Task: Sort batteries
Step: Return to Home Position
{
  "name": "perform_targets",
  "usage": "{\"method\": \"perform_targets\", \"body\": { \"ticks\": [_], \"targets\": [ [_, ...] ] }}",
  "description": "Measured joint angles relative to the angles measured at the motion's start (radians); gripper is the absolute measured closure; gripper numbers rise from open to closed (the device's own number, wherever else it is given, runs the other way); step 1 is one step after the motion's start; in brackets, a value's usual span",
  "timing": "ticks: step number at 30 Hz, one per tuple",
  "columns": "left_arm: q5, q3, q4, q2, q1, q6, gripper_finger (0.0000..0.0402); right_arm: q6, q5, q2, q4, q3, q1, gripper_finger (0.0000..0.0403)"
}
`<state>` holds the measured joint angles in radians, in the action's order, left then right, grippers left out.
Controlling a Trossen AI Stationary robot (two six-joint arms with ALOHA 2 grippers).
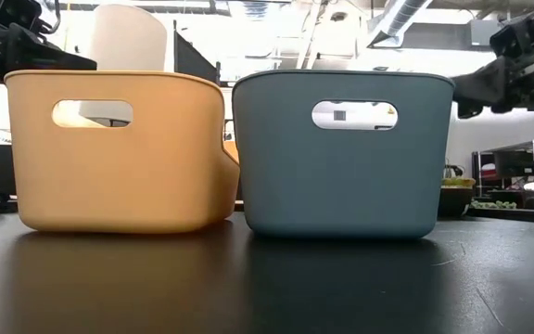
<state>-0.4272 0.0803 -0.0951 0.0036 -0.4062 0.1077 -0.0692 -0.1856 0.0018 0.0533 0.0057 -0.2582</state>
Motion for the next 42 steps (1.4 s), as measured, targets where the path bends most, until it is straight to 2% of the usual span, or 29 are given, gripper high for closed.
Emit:
{"method": "perform_targets", "body": {
  "ticks": [4,10,13,42],
  "targets": [
    [0.009,-0.001,0.002,0.000,0.015,0.005,0.0401,0.027,0.001,0.037,-0.002,0.000,-0.012,0.0403],
    [-0.023,-0.002,0.000,0.001,0.024,0.012,0.0401,0.240,0.002,0.065,-0.003,-0.001,-0.015,0.0403],
    [-0.025,-0.002,-0.004,0.001,0.024,0.011,0.0401,0.278,0.002,0.070,-0.004,-0.001,-0.015,0.0403],
    [-0.033,-0.003,-0.004,0.001,0.024,0.001,0.0401,0.281,0.002,0.070,-0.006,-0.001,-0.015,0.0403]
  ]
}}
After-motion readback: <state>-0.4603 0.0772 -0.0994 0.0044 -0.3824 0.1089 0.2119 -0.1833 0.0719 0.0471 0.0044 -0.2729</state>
